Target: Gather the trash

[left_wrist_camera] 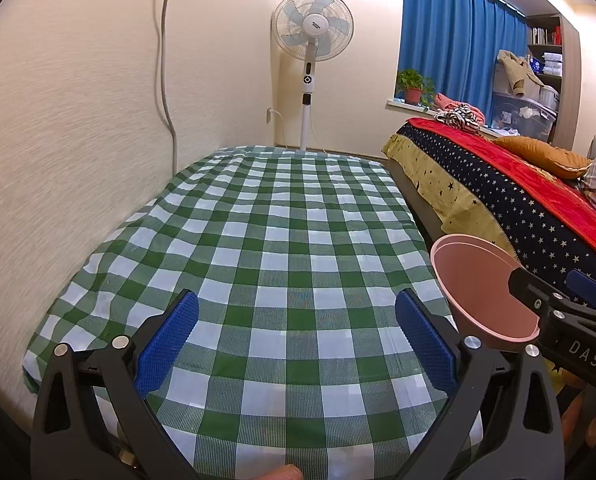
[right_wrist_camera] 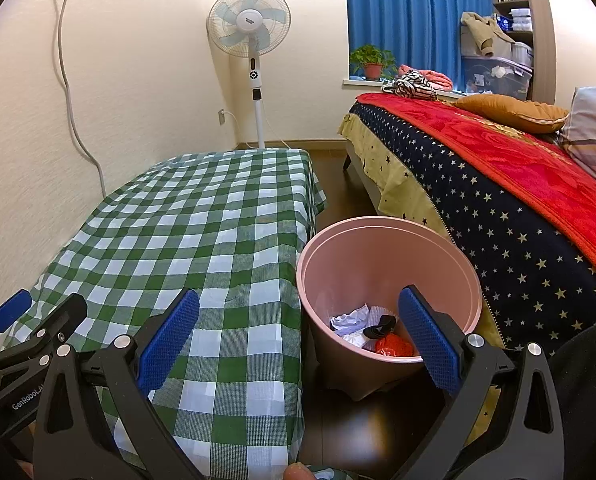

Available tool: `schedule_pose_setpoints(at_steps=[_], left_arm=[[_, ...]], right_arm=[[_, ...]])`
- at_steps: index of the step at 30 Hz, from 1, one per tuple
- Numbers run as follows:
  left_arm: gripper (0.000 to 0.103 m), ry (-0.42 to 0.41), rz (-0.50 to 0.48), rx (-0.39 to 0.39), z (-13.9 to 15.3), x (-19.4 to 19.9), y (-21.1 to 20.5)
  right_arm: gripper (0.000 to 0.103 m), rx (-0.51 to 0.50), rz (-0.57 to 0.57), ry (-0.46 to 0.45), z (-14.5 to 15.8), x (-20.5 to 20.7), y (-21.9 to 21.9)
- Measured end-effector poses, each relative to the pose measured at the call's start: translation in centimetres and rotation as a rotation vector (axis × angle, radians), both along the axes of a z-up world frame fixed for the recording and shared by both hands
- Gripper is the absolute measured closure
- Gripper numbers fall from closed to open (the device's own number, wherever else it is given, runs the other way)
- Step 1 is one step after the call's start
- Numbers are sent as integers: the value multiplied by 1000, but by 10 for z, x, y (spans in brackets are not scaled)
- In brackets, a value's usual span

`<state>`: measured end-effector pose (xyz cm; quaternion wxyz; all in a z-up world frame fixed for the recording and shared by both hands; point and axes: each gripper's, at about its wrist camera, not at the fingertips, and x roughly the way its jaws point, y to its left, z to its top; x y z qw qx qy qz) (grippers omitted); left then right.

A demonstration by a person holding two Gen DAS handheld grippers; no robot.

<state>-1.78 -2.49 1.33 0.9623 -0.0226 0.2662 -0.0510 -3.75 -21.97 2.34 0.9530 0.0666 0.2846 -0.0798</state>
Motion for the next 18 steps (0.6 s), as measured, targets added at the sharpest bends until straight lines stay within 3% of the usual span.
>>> schedule_pose_setpoints(at_steps=[18], left_arm=[[8, -3, 5, 2, -2, -1, 2]], right_arm=[[5, -8, 7, 1, -1, 0, 1]])
